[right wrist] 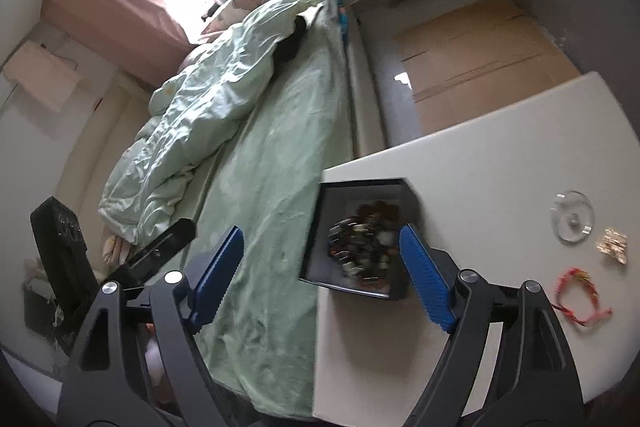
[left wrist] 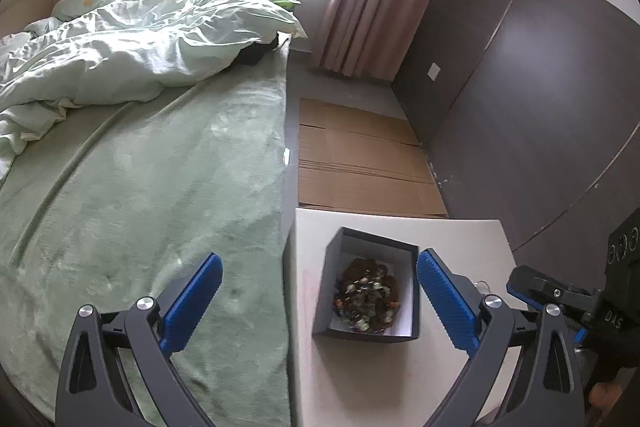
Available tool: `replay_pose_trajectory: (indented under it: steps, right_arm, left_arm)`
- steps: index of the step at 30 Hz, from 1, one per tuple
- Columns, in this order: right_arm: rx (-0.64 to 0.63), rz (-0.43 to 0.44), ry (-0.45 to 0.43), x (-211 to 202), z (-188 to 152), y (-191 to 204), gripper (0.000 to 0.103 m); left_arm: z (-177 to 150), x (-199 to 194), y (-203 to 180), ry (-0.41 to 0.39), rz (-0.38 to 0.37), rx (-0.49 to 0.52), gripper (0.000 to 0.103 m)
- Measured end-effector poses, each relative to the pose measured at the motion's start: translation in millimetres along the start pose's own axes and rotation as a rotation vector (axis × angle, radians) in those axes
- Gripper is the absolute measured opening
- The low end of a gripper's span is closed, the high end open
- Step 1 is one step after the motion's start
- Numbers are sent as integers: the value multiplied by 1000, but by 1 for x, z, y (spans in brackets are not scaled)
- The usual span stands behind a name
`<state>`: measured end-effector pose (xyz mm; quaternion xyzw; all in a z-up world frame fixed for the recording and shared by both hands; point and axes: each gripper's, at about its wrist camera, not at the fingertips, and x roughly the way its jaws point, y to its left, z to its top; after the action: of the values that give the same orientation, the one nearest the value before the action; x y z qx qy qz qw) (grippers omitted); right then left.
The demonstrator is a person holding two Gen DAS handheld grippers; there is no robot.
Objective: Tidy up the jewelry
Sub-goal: 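Move the left gripper over the red string bracelet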
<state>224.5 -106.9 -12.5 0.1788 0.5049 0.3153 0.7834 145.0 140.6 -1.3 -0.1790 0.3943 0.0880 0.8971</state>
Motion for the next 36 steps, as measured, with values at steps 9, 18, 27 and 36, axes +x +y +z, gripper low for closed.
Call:
replay_pose_trajectory:
  steps: [9, 18, 27, 36]
  right_arm:
    - [43, -74, -35, -39, -8, -43, 80]
    - [89, -156, -61, -77, -18, -90, 80]
    - [137, -203, -78, -103, -31, -125, 80]
    - [206, -246, -94, -126, -49, -163, 80]
  left_arm:
    - [-13, 7, -37, 14, -45, 27, 95]
    - [-29, 25, -80, 51, -97, 58, 94]
    - [-57, 53, -129, 115, -144, 112, 94]
    - [-100, 95, -188, 226, -134, 202, 94]
